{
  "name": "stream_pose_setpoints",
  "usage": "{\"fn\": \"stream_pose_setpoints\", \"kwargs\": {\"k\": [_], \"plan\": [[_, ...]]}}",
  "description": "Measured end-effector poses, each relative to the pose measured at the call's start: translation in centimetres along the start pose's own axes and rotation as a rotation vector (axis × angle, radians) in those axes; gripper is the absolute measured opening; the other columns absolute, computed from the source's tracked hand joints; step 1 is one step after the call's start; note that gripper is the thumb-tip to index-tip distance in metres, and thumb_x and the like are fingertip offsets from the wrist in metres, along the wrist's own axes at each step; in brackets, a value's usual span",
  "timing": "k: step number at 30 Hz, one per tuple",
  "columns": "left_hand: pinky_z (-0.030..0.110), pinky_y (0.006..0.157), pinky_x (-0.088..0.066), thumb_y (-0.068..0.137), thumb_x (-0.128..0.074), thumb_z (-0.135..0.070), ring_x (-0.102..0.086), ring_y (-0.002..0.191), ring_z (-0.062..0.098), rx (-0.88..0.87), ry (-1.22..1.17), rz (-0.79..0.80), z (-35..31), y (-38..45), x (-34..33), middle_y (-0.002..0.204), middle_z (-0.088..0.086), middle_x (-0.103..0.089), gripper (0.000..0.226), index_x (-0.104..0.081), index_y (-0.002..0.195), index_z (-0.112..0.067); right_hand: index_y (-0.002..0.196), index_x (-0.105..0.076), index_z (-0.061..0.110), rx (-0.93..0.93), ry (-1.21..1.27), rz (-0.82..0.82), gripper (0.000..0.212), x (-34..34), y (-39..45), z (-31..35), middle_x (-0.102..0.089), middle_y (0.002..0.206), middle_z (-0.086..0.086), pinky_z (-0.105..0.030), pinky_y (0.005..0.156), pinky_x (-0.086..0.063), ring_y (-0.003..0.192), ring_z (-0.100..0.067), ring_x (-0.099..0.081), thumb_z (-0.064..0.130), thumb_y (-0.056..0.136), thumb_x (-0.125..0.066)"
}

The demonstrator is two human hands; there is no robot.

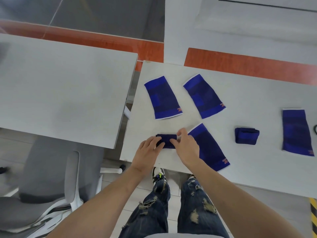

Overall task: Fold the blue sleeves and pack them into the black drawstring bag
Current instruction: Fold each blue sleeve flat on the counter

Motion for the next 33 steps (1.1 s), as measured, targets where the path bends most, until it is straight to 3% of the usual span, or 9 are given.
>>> {"fn": "stream_pose_setpoints", "kwargs": {"k": [3, 6, 9, 12, 17, 21, 25, 29, 33], "plan": [[0.050, 0.112, -0.041, 0.075, -0.057, -0.005, -0.046, 0.139, 0.036, -0.039, 0.084, 0.091, 0.5, -0.6, -0.5, 0.147, 0.015, -0.051, 0.065, -0.058, 0.139, -0.013, 0.119, -0.061, 0.020, 0.354, -0.220, -0.153, 0.030, 0.5, -0.8, 0.6, -0.064, 0.119, 0.002, -0.037, 0.080, -0.055, 0.107, -0.022, -0.058, 0.028, 0.094, -0.074], [0.057, 0.120, -0.025, 0.082, -0.041, -0.007, -0.029, 0.149, 0.039, -0.060, 0.174, 0.154, 0.3, -0.7, -0.5, 0.156, 0.016, -0.040, 0.064, -0.049, 0.146, -0.012, 0.118, -0.073, 0.022, 0.531, -0.385, -0.232, 0.031, 0.0, -1.6, 0.1, -0.070, 0.125, 0.003, -0.042, 0.082, -0.054, 0.107, -0.026, -0.065, 0.025, 0.088, -0.081], [0.057, 0.123, -0.017, 0.085, -0.048, -0.007, -0.021, 0.152, 0.040, -0.092, 0.205, 0.158, -0.3, -0.4, -0.1, 0.157, 0.019, -0.037, 0.060, -0.048, 0.145, -0.006, 0.118, -0.075, 0.028, 0.509, -0.445, -0.239, 0.031, 0.0, -1.4, 0.0, -0.072, 0.124, 0.007, -0.044, 0.083, -0.051, 0.106, -0.025, -0.065, 0.029, 0.088, -0.081], [0.053, 0.123, -0.020, 0.087, -0.047, -0.012, -0.020, 0.153, 0.037, -0.158, 0.196, 0.144, -0.4, -0.3, -0.1, 0.161, 0.020, -0.031, 0.060, -0.046, 0.146, -0.003, 0.124, -0.071, 0.030, 0.517, -0.512, -0.204, 0.034, 0.0, -1.3, -0.2, -0.069, 0.131, 0.009, -0.044, 0.086, -0.046, 0.112, -0.026, -0.063, 0.032, 0.091, -0.077], [0.054, 0.123, -0.020, 0.093, -0.058, -0.025, -0.009, 0.155, 0.035, -0.140, 0.175, 0.262, 0.3, -0.3, -1.4, 0.167, 0.018, -0.012, 0.075, -0.023, 0.158, -0.009, 0.129, -0.067, 0.032, 0.495, -0.549, -0.189, 0.036, -0.3, -1.2, -0.8, -0.066, 0.136, 0.011, -0.043, 0.086, -0.038, 0.115, -0.024, -0.061, 0.033, 0.094, -0.073], [0.057, 0.123, -0.015, 0.094, -0.052, -0.020, 0.000, 0.156, 0.033, -0.167, 0.223, 0.282, 1.1, -0.5, -1.9, 0.168, 0.016, 0.000, 0.075, -0.017, 0.160, -0.012, 0.126, -0.069, 0.032, 0.512, -0.516, -0.187, 0.036, -0.3, -1.0, -0.6, -0.068, 0.133, 0.010, -0.043, 0.085, -0.033, 0.112, -0.025, -0.063, 0.031, 0.091, -0.077], [0.058, 0.122, -0.016, 0.093, -0.055, -0.023, -0.005, 0.155, 0.035, -0.138, 0.212, 0.312, 0.9, -0.5, -2.2, 0.168, 0.018, -0.003, 0.077, -0.018, 0.159, -0.011, 0.126, -0.069, 0.032, 0.499, -0.488, -0.155, 0.035, -0.4, -0.7, -0.8, -0.067, 0.134, 0.011, -0.044, 0.086, -0.036, 0.115, -0.025, -0.062, 0.030, 0.092, -0.075], [0.058, 0.123, -0.002, 0.103, -0.037, -0.029, 0.017, 0.153, 0.035, -0.132, 0.243, 0.351, 0.3, -0.6, -2.1, 0.166, 0.018, 0.018, 0.072, 0.003, 0.160, -0.009, 0.129, -0.067, 0.032, 0.471, -0.487, -0.106, 0.034, -0.3, -0.5, -0.7, -0.065, 0.137, 0.012, -0.045, 0.087, -0.041, 0.119, -0.024, -0.061, 0.031, 0.096, -0.070], [0.059, 0.123, -0.005, 0.103, -0.034, -0.040, 0.019, 0.153, 0.036, -0.103, 0.228, 0.359, 0.1, -0.9, -2.5, 0.165, 0.018, 0.021, 0.076, 0.006, 0.159, -0.008, 0.133, -0.064, 0.034, 0.444, -0.485, -0.073, 0.033, -0.3, -0.6, -0.7, -0.061, 0.140, 0.015, -0.043, 0.090, -0.040, 0.122, -0.021, -0.057, 0.033, 0.100, -0.062]]}}
Point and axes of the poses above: each hand's wrist, its own y-axis towards the middle knuckle, its own x-axis out of the back of the hand, z = x × y, the point moved 5 cm from there along y, towards the middle knuckle
